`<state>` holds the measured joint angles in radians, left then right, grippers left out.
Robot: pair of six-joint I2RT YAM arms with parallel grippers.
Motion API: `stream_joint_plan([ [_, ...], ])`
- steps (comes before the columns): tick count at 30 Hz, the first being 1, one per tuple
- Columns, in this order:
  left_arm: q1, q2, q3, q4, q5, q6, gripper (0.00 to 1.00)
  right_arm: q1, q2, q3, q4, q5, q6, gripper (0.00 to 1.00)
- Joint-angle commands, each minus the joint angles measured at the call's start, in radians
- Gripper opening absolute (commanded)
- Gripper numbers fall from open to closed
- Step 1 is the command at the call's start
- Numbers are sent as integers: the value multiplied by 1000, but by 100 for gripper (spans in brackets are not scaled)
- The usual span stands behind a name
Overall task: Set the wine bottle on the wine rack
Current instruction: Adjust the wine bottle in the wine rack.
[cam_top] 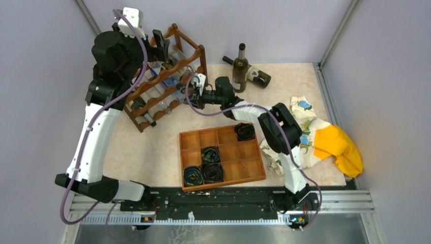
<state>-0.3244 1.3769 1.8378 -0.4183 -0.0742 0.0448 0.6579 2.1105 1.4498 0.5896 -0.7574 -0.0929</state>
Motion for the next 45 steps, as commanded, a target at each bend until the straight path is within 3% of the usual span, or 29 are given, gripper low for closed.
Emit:
stream_joint_plan([
  [1,5,-19,-10,47,8,17,97,-2,4,62,31,1,6,14],
  [12,5,-13,-17,64,25,37,97,9,51,156,-26,68,10,13],
  [23,5,-22,-38,70,26,47,98,4,-1,68,-86,56,-63,13],
  [45,5,-26,-43,73,42,50,98,6,178,340,-234,200,-59,12],
])
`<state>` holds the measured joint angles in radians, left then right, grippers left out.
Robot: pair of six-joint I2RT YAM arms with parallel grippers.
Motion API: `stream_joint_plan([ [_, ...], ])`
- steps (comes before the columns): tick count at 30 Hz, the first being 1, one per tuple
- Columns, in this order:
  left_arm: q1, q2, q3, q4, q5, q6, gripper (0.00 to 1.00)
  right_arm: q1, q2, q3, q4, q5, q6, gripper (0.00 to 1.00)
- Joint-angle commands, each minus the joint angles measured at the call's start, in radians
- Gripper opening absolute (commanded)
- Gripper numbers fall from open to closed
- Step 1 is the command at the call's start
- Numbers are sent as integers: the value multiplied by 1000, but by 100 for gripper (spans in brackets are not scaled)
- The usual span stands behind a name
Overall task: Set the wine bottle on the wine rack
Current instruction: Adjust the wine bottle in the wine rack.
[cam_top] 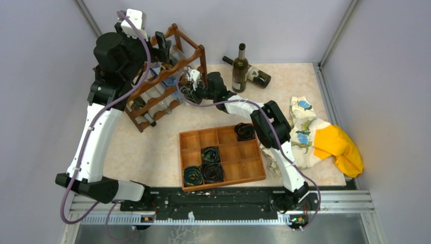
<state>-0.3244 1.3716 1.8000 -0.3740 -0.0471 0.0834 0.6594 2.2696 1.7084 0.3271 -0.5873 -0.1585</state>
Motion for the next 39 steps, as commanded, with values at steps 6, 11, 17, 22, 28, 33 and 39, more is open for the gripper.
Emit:
stream_joint_plan([
  [6,6,-14,-6,32,20,16,98,7,54,136,20,38,16,12],
  [11,5,-12,-5,34,22,21,98,7,55,143,17,18,10,12],
  [17,7,-9,-2,38,23,31,98,6,18,84,31,-8,-14,12],
  [22,7,-6,-4,38,26,35,98,-1,-23,35,28,-4,-12,13],
  [28,7,-5,-8,44,30,38,98,-6,-50,4,32,37,17,21],
  [33,7,-5,-10,46,37,36,98,-7,-66,-11,91,60,41,23],
  [39,7,-8,-11,49,38,32,98,-6,-44,26,100,79,64,23],
])
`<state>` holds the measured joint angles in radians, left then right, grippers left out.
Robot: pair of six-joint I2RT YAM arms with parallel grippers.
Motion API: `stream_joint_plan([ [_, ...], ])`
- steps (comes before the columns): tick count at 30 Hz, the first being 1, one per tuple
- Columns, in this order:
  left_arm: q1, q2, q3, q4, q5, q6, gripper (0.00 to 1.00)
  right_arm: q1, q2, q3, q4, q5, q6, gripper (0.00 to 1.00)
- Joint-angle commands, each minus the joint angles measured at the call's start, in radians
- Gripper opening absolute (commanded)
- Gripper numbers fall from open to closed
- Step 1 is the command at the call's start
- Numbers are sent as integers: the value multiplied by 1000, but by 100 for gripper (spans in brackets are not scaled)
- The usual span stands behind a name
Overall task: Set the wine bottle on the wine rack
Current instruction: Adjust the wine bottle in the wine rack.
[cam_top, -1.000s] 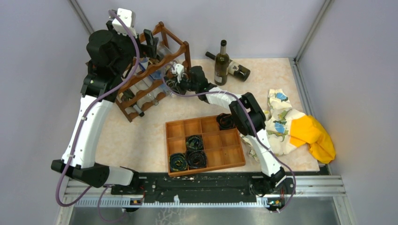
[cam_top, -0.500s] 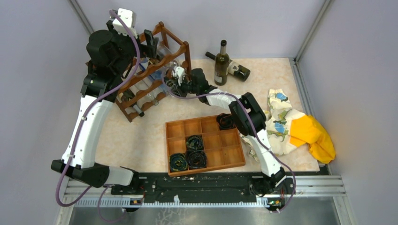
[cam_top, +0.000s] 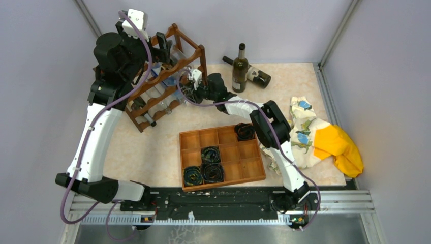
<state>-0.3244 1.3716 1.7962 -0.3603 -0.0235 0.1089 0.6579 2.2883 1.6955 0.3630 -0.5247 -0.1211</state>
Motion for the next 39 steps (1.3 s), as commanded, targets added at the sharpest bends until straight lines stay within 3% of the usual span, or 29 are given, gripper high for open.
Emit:
stream_joint_plan([
  [1,7,-8,-9,35,15,6,98,-6,-59,43,67,19,33,22],
  [26,7,8,-2,56,18,2,98,-1,30,212,8,69,83,13],
  [39,7,14,-7,66,19,-4,98,-28,-121,-36,134,-36,46,16],
])
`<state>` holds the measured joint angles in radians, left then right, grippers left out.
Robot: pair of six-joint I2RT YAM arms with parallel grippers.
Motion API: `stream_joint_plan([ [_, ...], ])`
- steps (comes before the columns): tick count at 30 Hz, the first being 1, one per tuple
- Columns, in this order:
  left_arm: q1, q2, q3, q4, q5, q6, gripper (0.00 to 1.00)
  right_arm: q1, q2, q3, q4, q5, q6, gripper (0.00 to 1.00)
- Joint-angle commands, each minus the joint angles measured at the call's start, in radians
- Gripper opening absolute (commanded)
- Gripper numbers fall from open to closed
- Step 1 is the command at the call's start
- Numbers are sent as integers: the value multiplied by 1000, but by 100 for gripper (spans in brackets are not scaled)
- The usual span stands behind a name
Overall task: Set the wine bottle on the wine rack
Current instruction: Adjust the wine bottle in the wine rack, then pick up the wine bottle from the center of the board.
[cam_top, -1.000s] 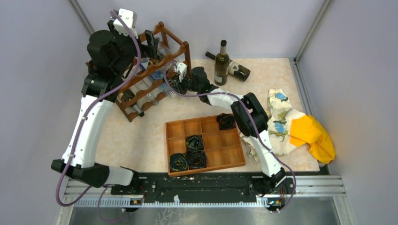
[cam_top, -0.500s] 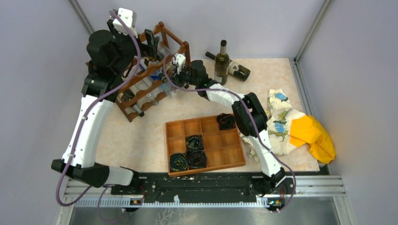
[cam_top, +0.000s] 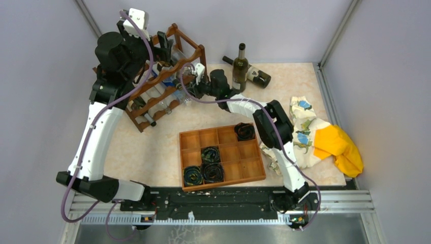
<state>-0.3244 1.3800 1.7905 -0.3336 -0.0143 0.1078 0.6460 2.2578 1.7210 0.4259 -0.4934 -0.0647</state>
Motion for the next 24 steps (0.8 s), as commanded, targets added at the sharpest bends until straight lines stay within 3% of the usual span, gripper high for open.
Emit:
stream_joint_plan([
  [1,7,7,-4,42,37,-5,98,-19,-105,-82,93,-87,-8,18],
  [8,9,2,-57,127,112,-68,98,-61,-229,-232,232,-287,27,35],
  [15,35,13,-100,318,267,-298,98,-136,-395,-336,107,-401,-33,42],
  [18,39,75,-26,416,330,-423,99,-172,-474,-374,-14,-425,-92,43],
  [24,41,249,295,488,347,-673,99,-268,-616,-429,-151,-420,-99,44],
])
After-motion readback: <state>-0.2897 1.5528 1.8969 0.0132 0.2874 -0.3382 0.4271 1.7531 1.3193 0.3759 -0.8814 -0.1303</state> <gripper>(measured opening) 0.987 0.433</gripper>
